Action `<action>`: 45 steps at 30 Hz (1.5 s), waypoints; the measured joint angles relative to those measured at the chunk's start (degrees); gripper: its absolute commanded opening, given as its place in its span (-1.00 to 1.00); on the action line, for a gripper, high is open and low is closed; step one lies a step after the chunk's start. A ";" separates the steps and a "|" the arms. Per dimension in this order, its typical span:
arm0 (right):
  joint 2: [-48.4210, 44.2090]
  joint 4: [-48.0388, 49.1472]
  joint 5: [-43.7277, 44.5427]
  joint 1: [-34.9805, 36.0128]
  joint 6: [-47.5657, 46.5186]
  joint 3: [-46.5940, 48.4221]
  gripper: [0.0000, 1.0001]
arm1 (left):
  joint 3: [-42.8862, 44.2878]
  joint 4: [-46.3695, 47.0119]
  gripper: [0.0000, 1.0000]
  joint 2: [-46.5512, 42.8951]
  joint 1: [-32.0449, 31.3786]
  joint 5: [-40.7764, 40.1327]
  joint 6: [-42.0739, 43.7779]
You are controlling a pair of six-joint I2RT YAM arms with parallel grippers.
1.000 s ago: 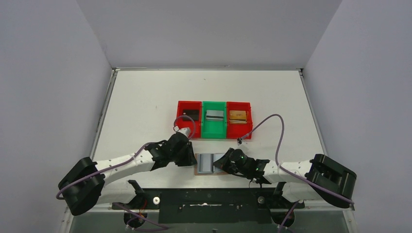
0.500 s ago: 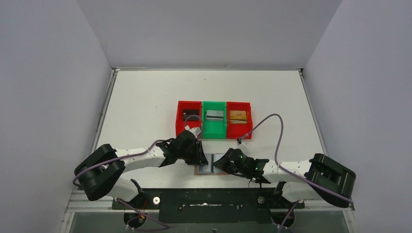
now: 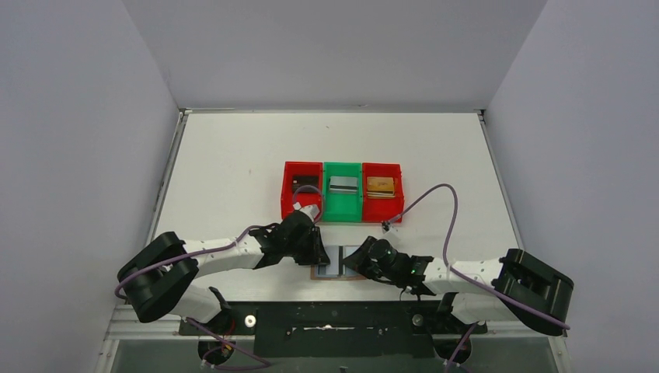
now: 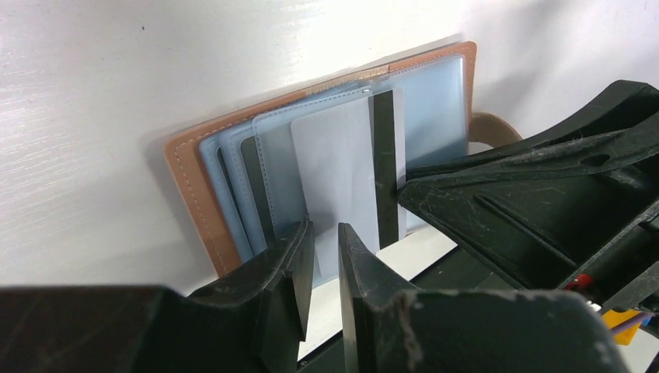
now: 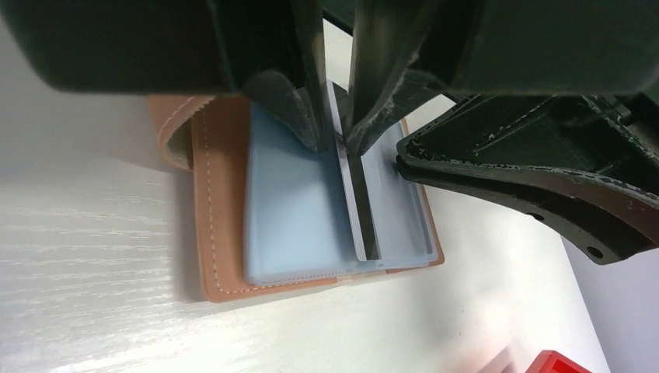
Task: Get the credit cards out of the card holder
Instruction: Remove the credit card from the card holder.
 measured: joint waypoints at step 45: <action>15.28 34.29 -12.50 -7.98 -6.27 -6.82 -0.70 | -0.39 -1.14 -0.80 -0.33 0.20 0.90 3.48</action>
